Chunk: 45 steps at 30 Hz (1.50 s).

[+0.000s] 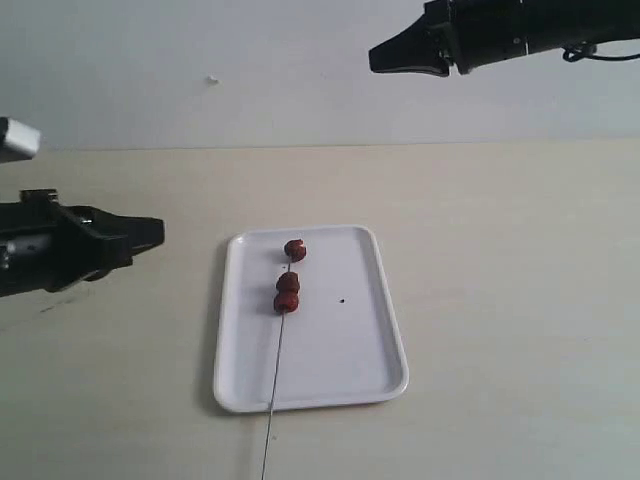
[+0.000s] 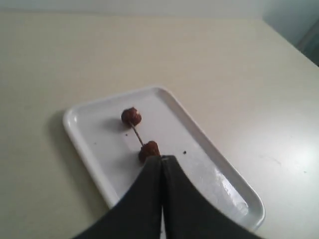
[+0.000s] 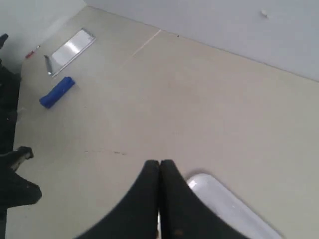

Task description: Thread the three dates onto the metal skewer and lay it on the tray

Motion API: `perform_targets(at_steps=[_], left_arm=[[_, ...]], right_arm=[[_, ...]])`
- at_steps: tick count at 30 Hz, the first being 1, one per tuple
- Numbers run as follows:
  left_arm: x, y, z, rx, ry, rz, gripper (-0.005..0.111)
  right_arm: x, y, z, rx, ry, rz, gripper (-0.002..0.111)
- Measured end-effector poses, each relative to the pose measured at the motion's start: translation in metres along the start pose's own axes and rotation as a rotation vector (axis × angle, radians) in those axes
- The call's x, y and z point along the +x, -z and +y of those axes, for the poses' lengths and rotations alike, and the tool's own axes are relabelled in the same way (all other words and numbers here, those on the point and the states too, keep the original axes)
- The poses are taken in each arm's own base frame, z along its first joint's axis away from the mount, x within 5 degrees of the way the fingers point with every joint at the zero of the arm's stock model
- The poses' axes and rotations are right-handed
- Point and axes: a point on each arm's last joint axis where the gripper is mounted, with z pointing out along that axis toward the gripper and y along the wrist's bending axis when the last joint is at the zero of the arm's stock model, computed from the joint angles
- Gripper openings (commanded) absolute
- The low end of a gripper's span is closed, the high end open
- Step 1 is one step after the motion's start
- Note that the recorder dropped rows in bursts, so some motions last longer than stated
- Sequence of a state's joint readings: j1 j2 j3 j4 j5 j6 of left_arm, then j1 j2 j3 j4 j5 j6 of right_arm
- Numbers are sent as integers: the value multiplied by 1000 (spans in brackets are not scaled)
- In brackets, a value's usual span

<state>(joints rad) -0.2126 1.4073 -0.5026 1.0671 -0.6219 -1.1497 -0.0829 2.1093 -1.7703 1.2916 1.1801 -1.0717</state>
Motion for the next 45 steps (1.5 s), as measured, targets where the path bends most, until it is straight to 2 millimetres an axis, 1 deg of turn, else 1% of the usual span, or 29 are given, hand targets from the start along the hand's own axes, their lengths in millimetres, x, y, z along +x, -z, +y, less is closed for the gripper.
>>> perform_targets(at_steps=[3, 5, 8, 11, 14, 15, 16, 17, 19, 22, 23, 24, 25, 28, 32, 35, 37, 40, 45], left_arm=[[6, 29, -11, -42, -71, -104, 0], [11, 46, -15, -89, -106, -158, 0], [22, 70, -19, -159, -110, -247, 0], [36, 93, -23, -203, -100, -348, 0], [47, 115, -29, -218, -94, -466, 0], [51, 120, -31, -221, -91, -496, 0], [56, 125, -32, -223, -89, -523, 0], [58, 129, -32, -226, -78, -544, 0], [62, 137, -34, -230, -61, -599, 0], [63, 147, -36, -242, -52, -652, 0], [64, 151, -37, -246, -51, -665, 0], [65, 153, -38, -250, -51, -673, 0], [67, 156, -38, -255, -50, -683, 0], [69, 161, -39, -266, -51, -702, 0], [74, 163, -37, -282, 23, -686, 0], [80, 162, -32, -316, 97, -631, 0], [82, 161, -30, -333, 115, -608, 0], [84, 160, -29, -342, 127, -593, 0], [85, 160, -29, -342, 130, -592, 0]], right_arm=[[-4, 1, 32, 62, 1, 5, 0], [-2, 4, 48, 118, -12, 4, 0], [1, 15, 70, 238, -8, -33, 0], [10, 29, 95, 369, 34, -76, 0], [31, 47, 124, 496, 80, -145, 0], [38, 53, 131, 546, 93, -180, 0], [52, 59, 142, 592, 105, -211, 0], [61, 65, 147, 642, 114, -251, 0], [86, 77, 161, 728, 125, -325, 0], [121, 96, 179, 812, 154, -414, 0], [130, 103, 187, 817, 168, -450, 0], [141, 109, 191, 828, 172, -471, 0], [151, 118, 201, 820, 182, -514, 0], [180, 136, 216, 795, 196, -582, 0], [215, 155, 227, 767, 208, -680, 0], [239, 165, 228, 756, 205, -750, 0], [251, 170, 230, 736, 202, -800, 0], [264, 176, 234, 696, 213, -862, 0], [267, 182, 240, 621, 144, -940, 0]])
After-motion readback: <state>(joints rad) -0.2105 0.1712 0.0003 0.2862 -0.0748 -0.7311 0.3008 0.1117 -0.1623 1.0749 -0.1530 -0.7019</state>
